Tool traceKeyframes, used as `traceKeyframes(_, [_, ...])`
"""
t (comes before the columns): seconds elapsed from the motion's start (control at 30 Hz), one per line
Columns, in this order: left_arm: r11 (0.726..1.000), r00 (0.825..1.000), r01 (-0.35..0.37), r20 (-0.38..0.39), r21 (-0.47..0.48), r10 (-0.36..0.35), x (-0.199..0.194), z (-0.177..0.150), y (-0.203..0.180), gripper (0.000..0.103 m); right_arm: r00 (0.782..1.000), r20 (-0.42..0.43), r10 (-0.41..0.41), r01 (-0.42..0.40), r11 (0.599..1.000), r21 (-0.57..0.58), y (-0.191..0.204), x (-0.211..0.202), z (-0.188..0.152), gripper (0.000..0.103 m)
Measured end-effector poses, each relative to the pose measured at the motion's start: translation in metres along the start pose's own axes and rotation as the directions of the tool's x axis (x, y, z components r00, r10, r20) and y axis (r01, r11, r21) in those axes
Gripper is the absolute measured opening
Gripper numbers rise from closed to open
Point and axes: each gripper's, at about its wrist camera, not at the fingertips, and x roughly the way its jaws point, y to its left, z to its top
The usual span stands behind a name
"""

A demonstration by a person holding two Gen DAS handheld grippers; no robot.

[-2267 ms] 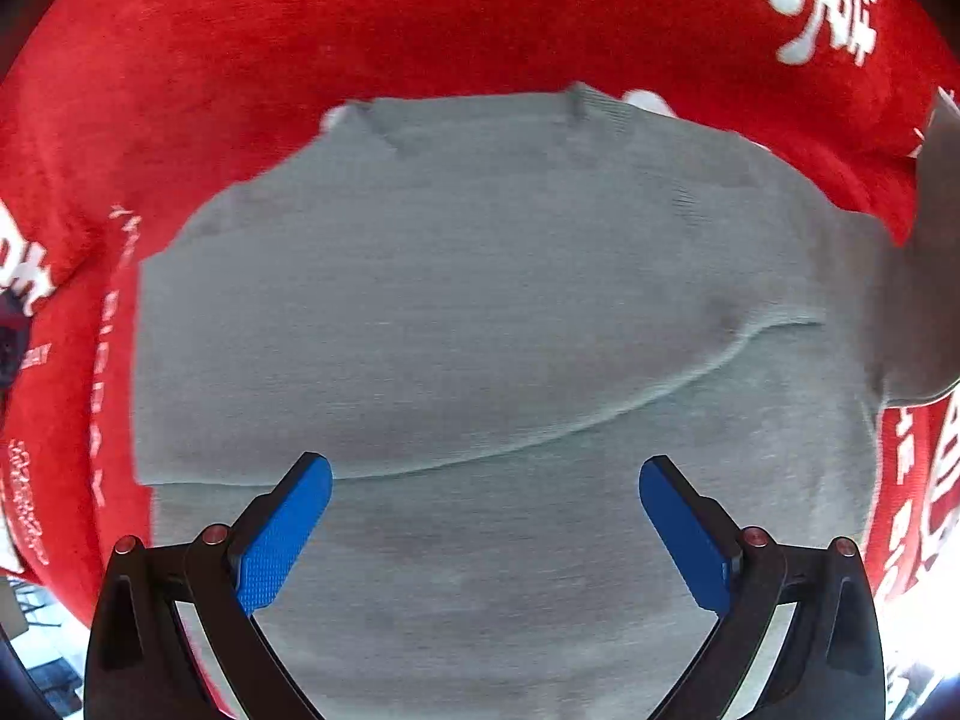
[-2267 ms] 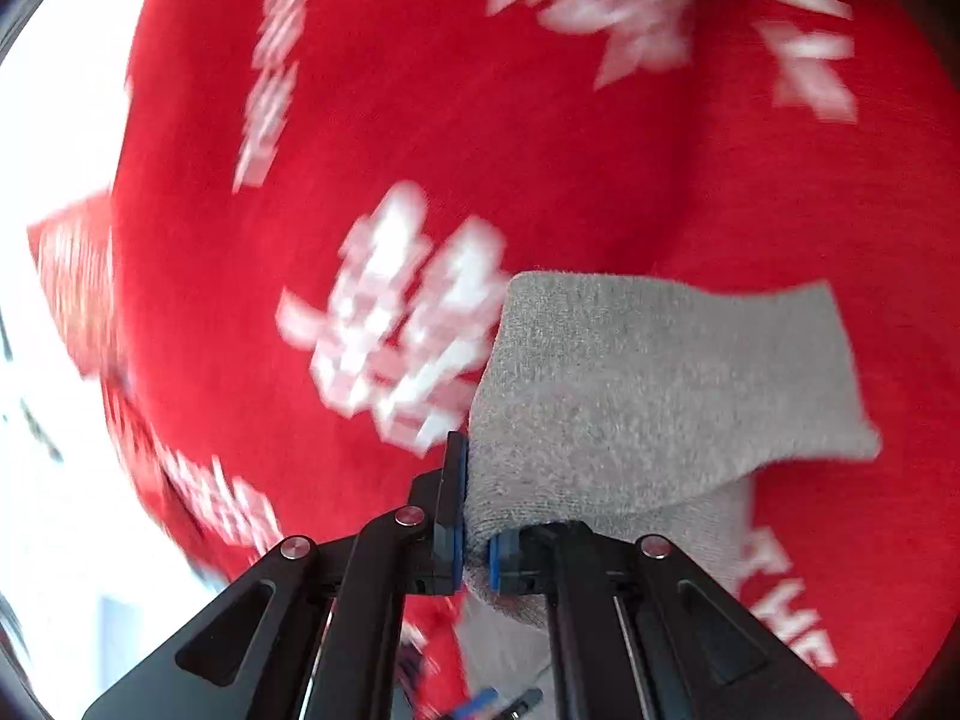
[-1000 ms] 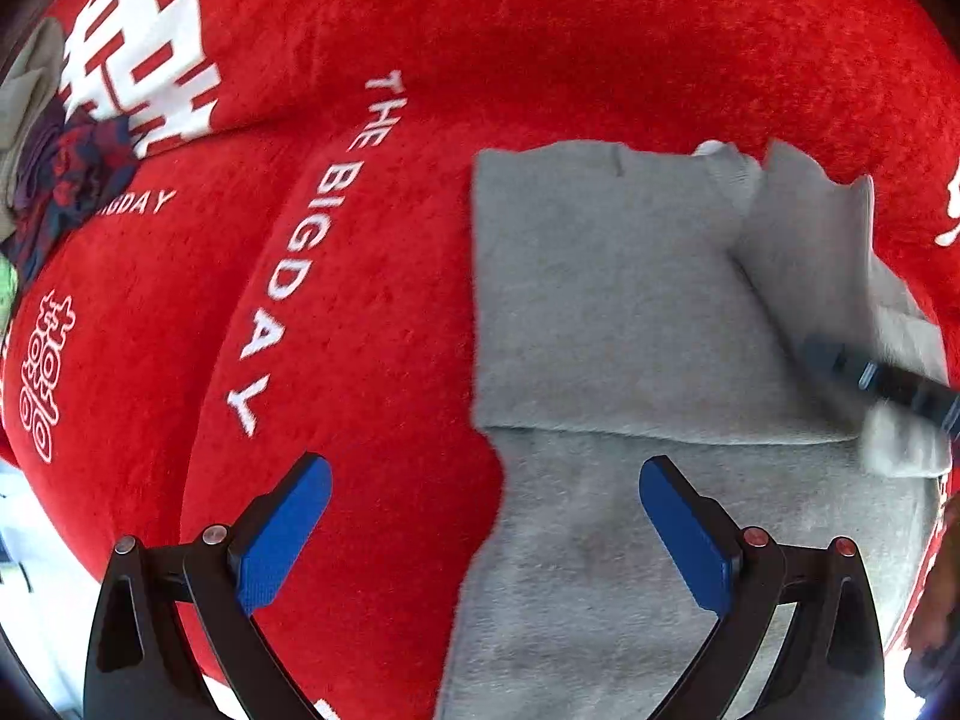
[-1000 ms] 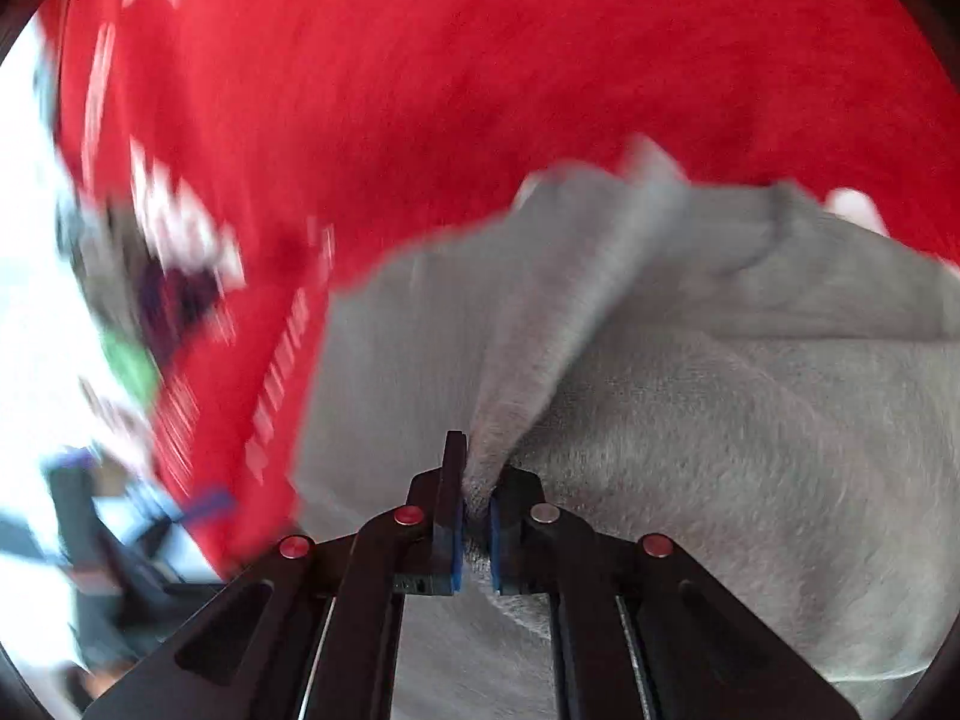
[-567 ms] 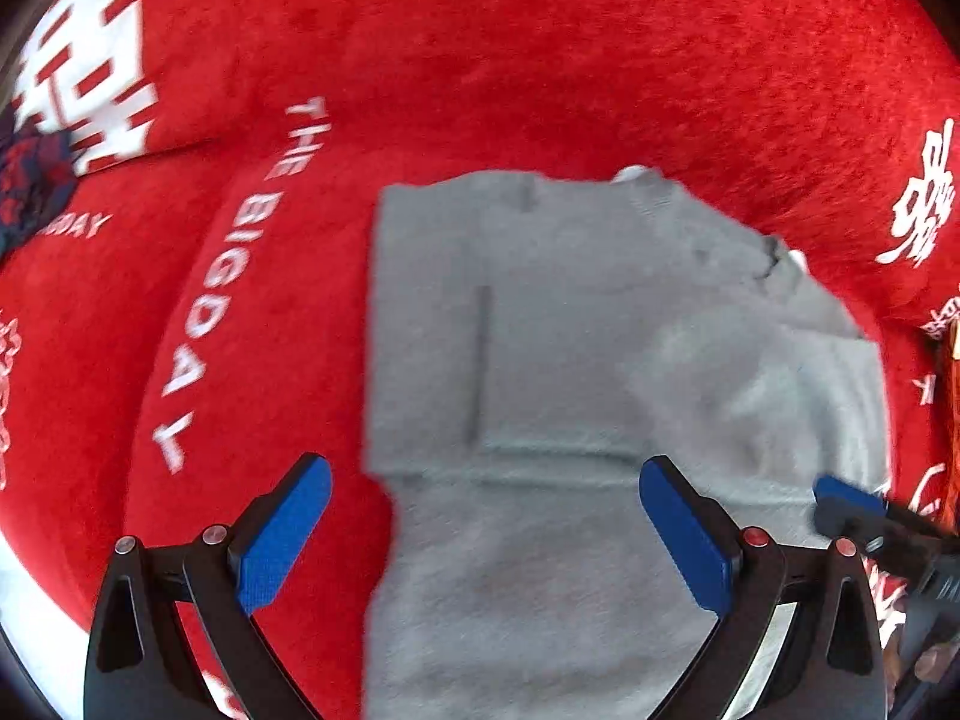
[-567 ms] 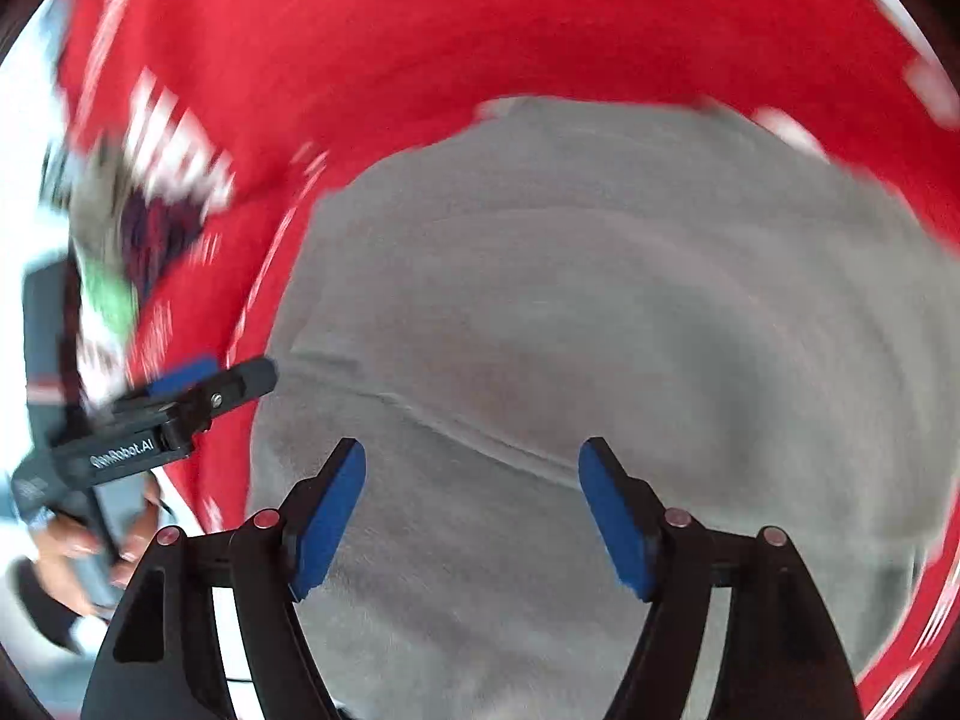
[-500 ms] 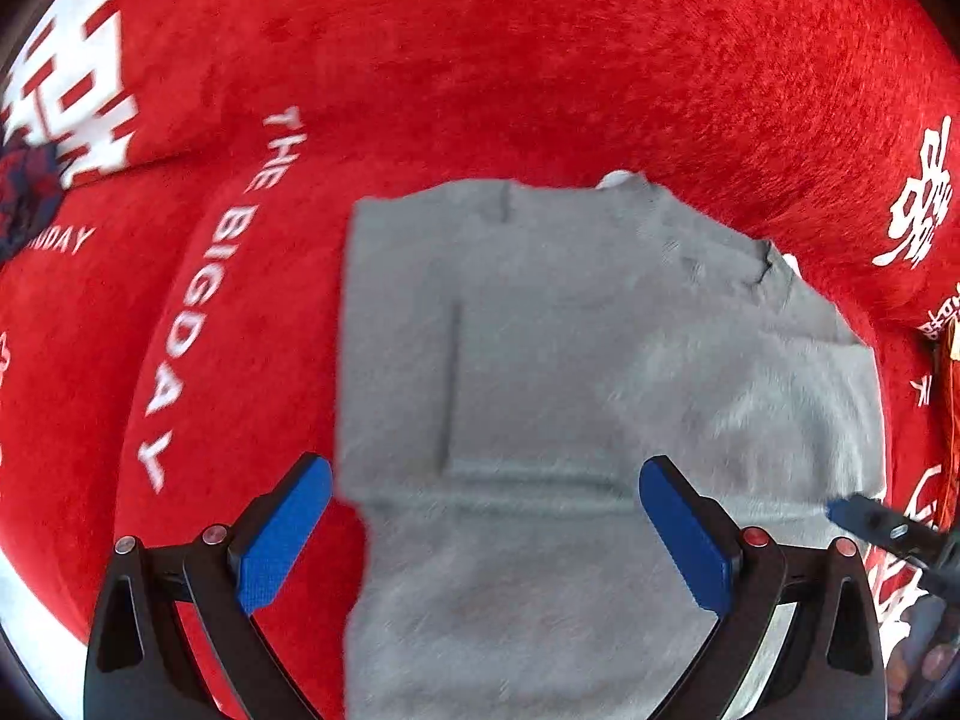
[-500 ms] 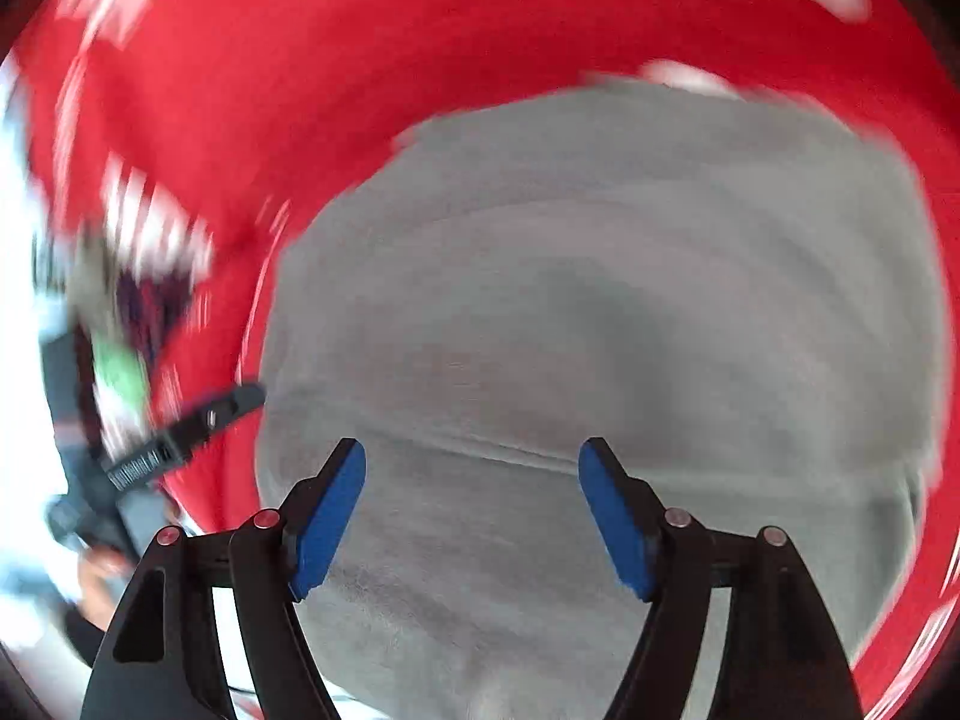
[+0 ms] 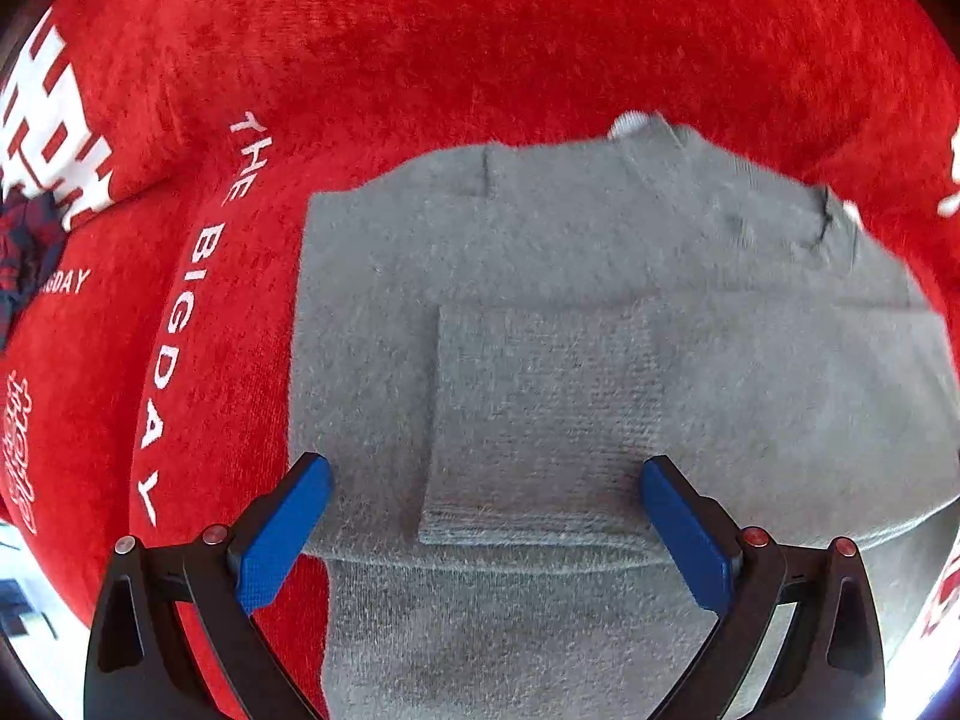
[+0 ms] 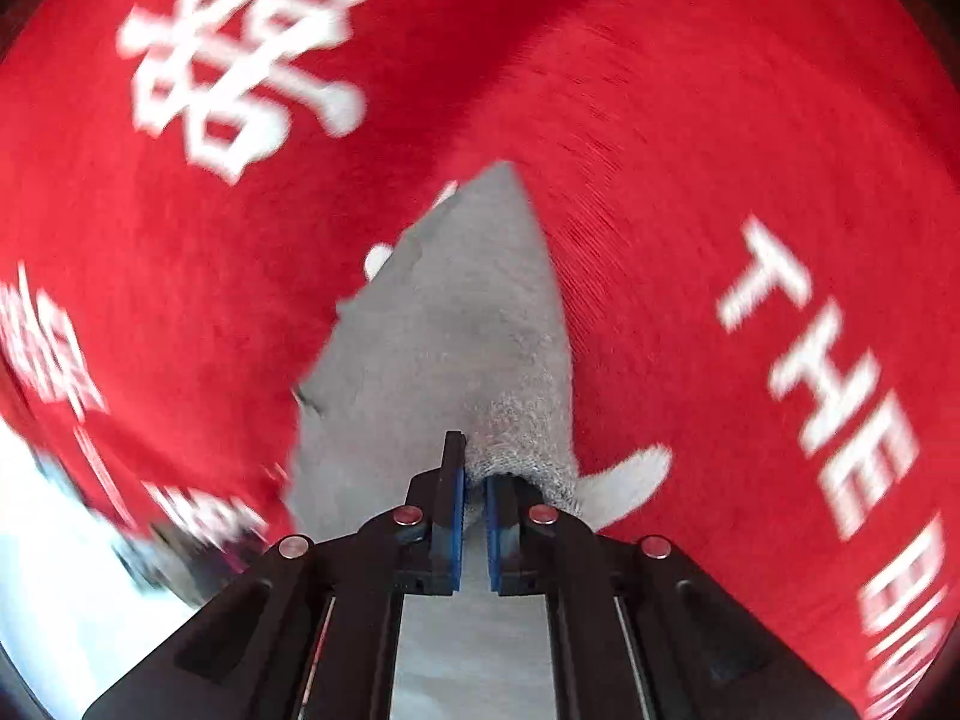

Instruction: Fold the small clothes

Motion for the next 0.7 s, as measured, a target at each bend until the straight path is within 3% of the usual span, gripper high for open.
traceKeyframes(0.07, [1.0,1.0,0.005,0.006,0.002,-0.005,0.001,-0.003,0.0,0.103,0.997,-0.054,-0.052,0.051,0.998,-0.022,-0.021,0.004,0.006,0.006])
traceKeyframes(0.23, [1.0,1.0,0.013,-0.002,-0.005,-0.013,-0.007,-0.008,0.01,0.103,0.998,-0.064,-0.016,0.019,0.999,0.035,-0.033,-0.001,0.001,0.006])
traceKeyframes(0.37, [0.999,0.999,-0.035,-0.006,0.001,0.035,-0.01,-0.012,0.021,0.103,0.995,-0.075,-0.071,0.075,0.996,0.048,-0.035,-0.022,-0.007,0.012])
traceKeyframes(0.5, [0.997,0.997,-0.069,0.02,-0.037,0.07,-0.022,-0.01,0.036,0.103,0.986,-0.039,-0.162,0.16,0.985,-0.057,-0.017,-0.042,-0.011,0.024])
traceKeyframes(0.6, [0.997,0.996,-0.068,0.051,-0.034,0.07,-0.029,-0.001,0.036,0.103,0.987,-0.016,-0.158,0.155,0.979,-0.135,0.001,-0.046,-0.006,0.025])
traceKeyframes(0.7, [0.996,0.995,-0.092,0.046,-0.007,0.092,-0.02,0.008,0.029,0.103,0.977,-0.009,-0.212,0.204,0.95,-0.237,0.021,-0.034,-0.002,0.025])
